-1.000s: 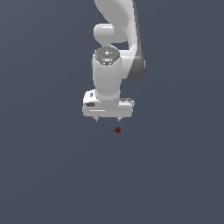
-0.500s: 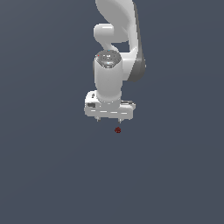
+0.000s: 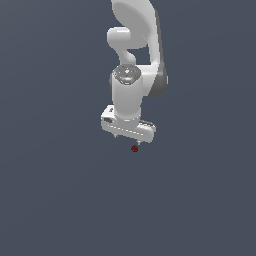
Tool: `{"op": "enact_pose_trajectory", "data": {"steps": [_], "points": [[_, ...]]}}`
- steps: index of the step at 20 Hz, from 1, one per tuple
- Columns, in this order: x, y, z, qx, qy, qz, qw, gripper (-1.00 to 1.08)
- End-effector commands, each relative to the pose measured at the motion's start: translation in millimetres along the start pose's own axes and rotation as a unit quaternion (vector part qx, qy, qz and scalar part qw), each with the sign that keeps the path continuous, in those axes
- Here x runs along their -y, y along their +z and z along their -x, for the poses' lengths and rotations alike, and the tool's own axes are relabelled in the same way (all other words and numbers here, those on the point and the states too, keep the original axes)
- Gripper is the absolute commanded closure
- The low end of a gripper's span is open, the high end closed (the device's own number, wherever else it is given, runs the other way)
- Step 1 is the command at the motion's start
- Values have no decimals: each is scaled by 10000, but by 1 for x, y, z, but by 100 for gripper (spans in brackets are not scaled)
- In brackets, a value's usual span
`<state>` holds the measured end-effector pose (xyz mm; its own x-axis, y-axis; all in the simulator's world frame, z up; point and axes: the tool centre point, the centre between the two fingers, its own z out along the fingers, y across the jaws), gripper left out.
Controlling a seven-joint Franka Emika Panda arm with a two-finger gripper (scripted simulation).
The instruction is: Pick up the object and move it to a goal position.
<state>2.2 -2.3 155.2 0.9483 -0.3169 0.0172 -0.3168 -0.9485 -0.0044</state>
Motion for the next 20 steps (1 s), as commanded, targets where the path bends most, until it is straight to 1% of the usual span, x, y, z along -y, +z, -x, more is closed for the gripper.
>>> {"op": "enact_pose_trajectory", "data": {"steps": [1,6,10,15,20], "points": [[2,5,2,12,336,-9,9994,-92],[7,16,7,35,996,-20,9950,-92],[10,24,11,52,1522,-23,9883,-92],[13,35,16,70,2175,-22,9760,-92],[16,45,21,83,2820,-14,9594,-92]]}}
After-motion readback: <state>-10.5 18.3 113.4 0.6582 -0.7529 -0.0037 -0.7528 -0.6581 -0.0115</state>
